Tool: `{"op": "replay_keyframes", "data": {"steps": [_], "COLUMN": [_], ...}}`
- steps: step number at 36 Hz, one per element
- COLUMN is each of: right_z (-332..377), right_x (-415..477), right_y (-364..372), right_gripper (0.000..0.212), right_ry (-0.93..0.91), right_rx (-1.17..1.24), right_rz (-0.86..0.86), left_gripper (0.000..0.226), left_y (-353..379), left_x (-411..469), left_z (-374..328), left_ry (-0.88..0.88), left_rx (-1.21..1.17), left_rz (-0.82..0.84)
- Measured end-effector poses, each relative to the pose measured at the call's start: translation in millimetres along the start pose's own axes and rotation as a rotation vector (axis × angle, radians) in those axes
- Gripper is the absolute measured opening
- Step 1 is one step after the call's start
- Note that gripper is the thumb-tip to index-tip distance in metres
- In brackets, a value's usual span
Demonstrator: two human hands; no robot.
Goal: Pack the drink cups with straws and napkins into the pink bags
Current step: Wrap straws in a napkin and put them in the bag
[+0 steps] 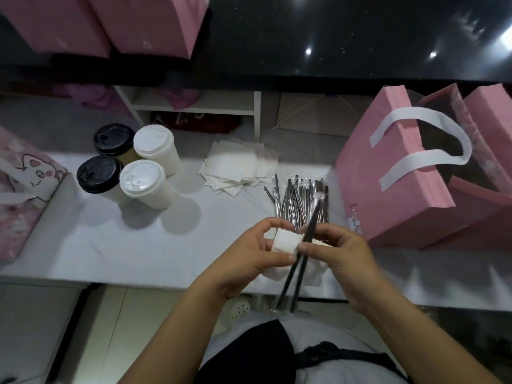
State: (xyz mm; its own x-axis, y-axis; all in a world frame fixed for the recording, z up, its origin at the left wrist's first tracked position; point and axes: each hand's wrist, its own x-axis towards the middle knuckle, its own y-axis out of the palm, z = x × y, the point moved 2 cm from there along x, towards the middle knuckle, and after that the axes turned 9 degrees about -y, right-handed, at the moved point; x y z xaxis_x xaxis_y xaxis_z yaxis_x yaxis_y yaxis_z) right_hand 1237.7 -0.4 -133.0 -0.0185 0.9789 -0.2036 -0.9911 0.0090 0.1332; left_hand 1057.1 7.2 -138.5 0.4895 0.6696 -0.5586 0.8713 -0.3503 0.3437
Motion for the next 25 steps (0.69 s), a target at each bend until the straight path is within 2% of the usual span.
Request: {"op": "replay_keyframes", "data": {"steps": [6, 8, 11, 16, 23, 25], "right_z": [-5.8, -5.9, -4.2, -8.4, -11.1, -11.7], "right_x": [3.2, 3.6, 3.2, 5.0, 5.4, 5.4], "right_y": [-2.2, -2.2, -0.2, 1.2, 3.9, 0.3], "right_gripper": [0.062, 0.056, 0.031, 0.013, 0.023, 0.025], "right_ry": [0.087, 0.124, 0.166, 0.131, 0.097, 0.078], "right_rx": [0.02, 0.048, 0.052, 0.009, 0.001, -0.015], "right_rz": [-0.052, -0.013, 0.051, 0.002, -0.029, -0.075], "left_gripper": [0.053, 0.053, 0.053, 0.051, 0.055, 0.048], "left_y": [7.1, 6.6, 3.9, 1.4, -12.4, -29.1], "left_x": [3.8, 3.4, 2.4, 2.0, 10.8, 20.5], "left_z": [3.7, 4.7, 7.1, 9.3, 6.2, 0.1], "left_ry": [0.051, 0.065, 0.068, 0.056, 0.047, 0.06], "left_rx": [0.08, 0.087, 0.103, 0.102, 0.085, 0.095], "left_rz": [-0.151, -0.181, -0.218, -0.224, -0.144, -0.181]}}
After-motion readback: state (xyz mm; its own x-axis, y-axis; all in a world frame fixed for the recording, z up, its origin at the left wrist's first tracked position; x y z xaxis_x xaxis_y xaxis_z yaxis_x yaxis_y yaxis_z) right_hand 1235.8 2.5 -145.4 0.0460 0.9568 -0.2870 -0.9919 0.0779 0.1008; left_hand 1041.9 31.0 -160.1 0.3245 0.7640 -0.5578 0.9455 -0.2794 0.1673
